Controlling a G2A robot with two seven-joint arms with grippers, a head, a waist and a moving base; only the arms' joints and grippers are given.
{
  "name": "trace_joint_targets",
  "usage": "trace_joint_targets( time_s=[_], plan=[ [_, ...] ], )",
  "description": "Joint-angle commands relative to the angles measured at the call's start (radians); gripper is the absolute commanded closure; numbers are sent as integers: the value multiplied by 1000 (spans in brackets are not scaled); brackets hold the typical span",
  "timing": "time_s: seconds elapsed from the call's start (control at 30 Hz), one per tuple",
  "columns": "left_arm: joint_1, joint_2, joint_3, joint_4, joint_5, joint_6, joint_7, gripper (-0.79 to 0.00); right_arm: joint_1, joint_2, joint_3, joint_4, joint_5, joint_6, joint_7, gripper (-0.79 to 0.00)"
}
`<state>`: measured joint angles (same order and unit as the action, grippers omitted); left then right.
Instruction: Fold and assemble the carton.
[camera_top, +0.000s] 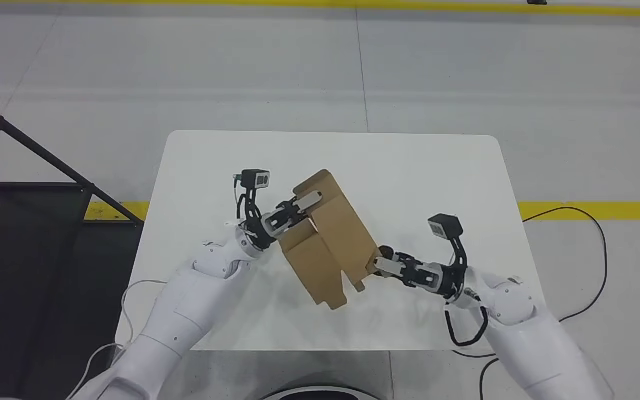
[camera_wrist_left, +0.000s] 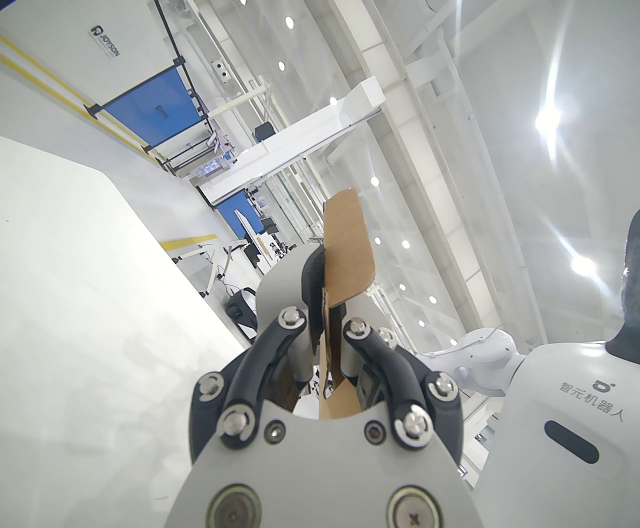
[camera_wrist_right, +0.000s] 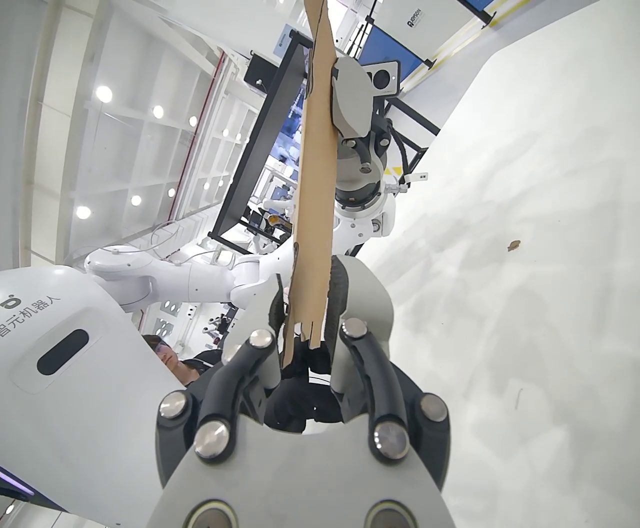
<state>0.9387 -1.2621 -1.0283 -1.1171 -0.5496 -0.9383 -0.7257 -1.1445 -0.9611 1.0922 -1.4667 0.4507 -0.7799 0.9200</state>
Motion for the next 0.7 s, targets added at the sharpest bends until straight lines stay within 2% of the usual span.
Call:
trace_joint_targets(
  time_s=[0.0,0.37,0.47,0.57,0.67],
  plan=[
    [1,-2,-1,1,-8,-3,2,0,-5,0,3,-6,-10,-9,-4,-148],
    [-3,-10,1,13,-35,-10,-5,0,-11,-8,-3,-17,-42,-23,-25,-145],
    [-5,-12,1,16,-43,-10,-11,0,-5,-11,-9,-13,-45,-23,-28,-102],
    [-6,-14,0,20,-47,-11,-19,0,-1,-14,-11,-7,-41,-31,-32,0],
    [-7,-15,-1,22,-51,-9,-28,0,0,-16,-11,-2,-37,-39,-33,0]
  ],
)
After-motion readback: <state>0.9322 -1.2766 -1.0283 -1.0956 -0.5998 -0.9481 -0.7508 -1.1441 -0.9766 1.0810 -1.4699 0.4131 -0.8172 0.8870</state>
